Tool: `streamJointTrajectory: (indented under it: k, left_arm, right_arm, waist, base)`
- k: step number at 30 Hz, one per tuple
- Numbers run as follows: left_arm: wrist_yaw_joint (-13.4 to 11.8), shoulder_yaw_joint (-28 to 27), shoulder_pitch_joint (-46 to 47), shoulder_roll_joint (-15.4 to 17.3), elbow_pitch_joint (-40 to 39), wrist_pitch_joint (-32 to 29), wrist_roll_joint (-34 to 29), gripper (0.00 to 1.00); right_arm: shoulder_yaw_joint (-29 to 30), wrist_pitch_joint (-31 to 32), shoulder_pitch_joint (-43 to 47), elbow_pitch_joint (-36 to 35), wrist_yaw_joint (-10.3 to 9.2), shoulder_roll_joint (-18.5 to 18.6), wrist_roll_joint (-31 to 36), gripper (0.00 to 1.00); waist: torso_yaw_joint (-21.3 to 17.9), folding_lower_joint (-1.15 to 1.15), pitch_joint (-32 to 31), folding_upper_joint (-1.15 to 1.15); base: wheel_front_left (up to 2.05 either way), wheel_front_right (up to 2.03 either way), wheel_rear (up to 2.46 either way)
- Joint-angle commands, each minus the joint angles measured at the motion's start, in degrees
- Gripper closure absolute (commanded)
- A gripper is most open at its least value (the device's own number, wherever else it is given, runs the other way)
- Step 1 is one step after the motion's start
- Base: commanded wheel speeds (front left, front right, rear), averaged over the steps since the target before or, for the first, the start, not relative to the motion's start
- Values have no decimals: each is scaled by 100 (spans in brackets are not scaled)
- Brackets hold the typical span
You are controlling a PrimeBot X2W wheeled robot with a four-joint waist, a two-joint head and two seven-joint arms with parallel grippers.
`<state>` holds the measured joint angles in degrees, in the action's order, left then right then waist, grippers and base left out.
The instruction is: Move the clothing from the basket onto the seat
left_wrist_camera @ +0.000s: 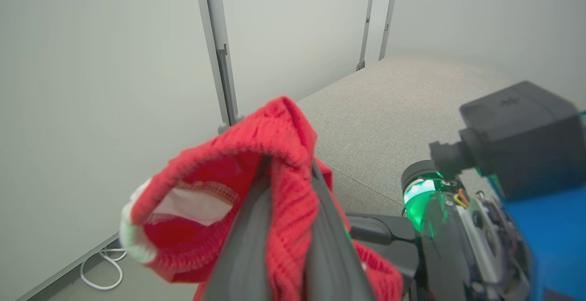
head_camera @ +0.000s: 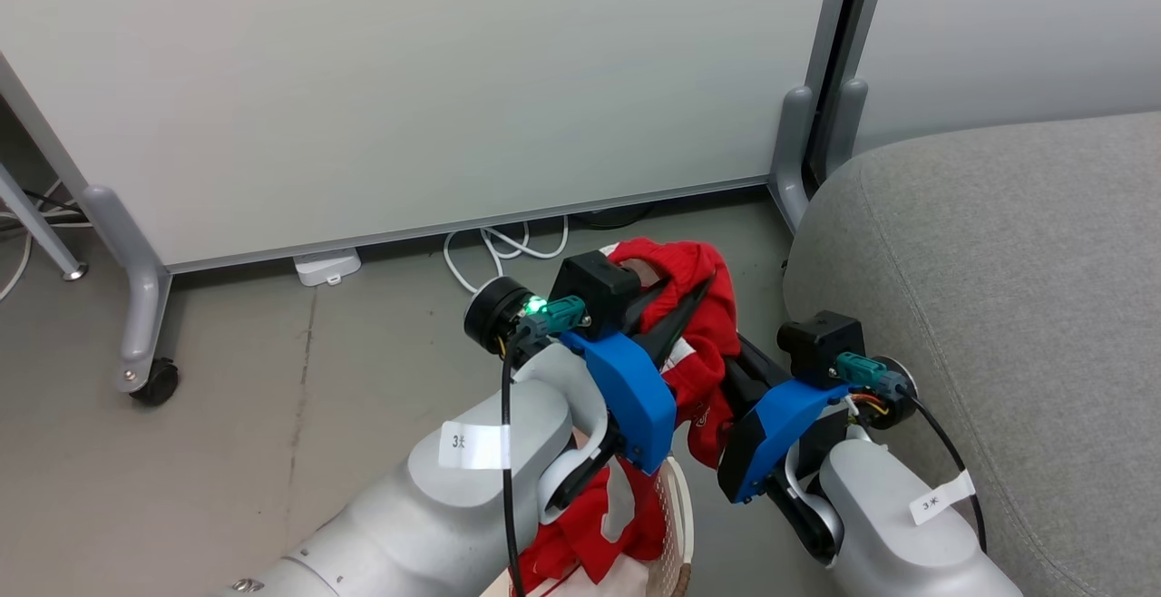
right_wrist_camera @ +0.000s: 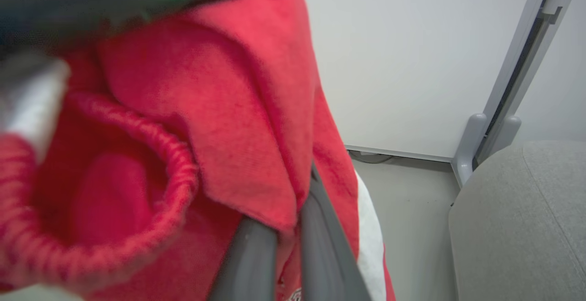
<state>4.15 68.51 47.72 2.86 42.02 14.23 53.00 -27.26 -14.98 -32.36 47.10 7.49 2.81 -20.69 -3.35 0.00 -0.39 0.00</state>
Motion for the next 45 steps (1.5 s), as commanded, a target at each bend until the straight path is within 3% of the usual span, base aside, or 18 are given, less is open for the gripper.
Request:
streamJointTrajectory:
  k: [1,4,5,6,7,8,9,17,23,32,38,45]
  left_arm:
    - [-7,13,58,5,26,24,47,100]
    - [0,35,13,5,51,36,90,100]
    - [10,36,-3,5,50,39,109,94]
    - [16,38,-15,5,51,44,133,69]
    - [18,44,-18,5,49,50,141,53]
    - [19,49,-23,5,45,56,152,18]
    - [29,49,-39,5,34,57,180,1]
    - [75,-96,-263,6,68,91,294,0]
    - [114,-496,-564,201,-168,101,101,0]
    - [126,-1759,-1938,843,-1242,102,-778,0]
    - [123,-2709,-2864,1131,-1908,103,-1699,0]
    - [157,-3515,-3740,1121,-2348,103,-2514,0]
  right_arm:
    - [22,-27,26,-29,1,14,29,100]
    - [44,-28,62,-50,1,14,56,100]
    - [47,-28,73,-56,1,14,64,100]
    - [48,-27,88,-64,1,14,70,100]
    - [50,-27,100,-66,1,14,76,100]
    - [56,-26,111,-65,1,14,83,100]
    - [61,-26,119,-64,1,14,91,100]
    - [194,-25,164,-125,1,14,113,100]
    - [315,-26,172,-149,1,14,162,100]
    - [451,-25,186,-212,1,14,266,100]
    - [468,-26,244,-243,1,14,301,100]
    - [534,-25,303,-243,1,13,317,100]
  waist:
    - [3,0,-6,0]
    - [3,0,-20,0]
    - [4,0,-26,0]
    - [6,0,-32,0]
    - [8,0,-37,0]
    - [11,0,-43,0]
    - [15,0,-49,0]
    - [61,0,-73,0]
    - [91,0,-58,0]
    - [113,0,-31,0]
    - [112,0,-24,0]
    - [96,0,-31,0]
  base:
    - [0,0,0]
    - [0,0,0]
    - [0,0,0]
    - [0,0,0]
    - [0,0,0]
    - [0,0,0]
    - [0,0,0]
    - [0,0,0]
    - [0,0,0]
    - [0,0,0]
    - [0,0,0]
    - [0,0,0]
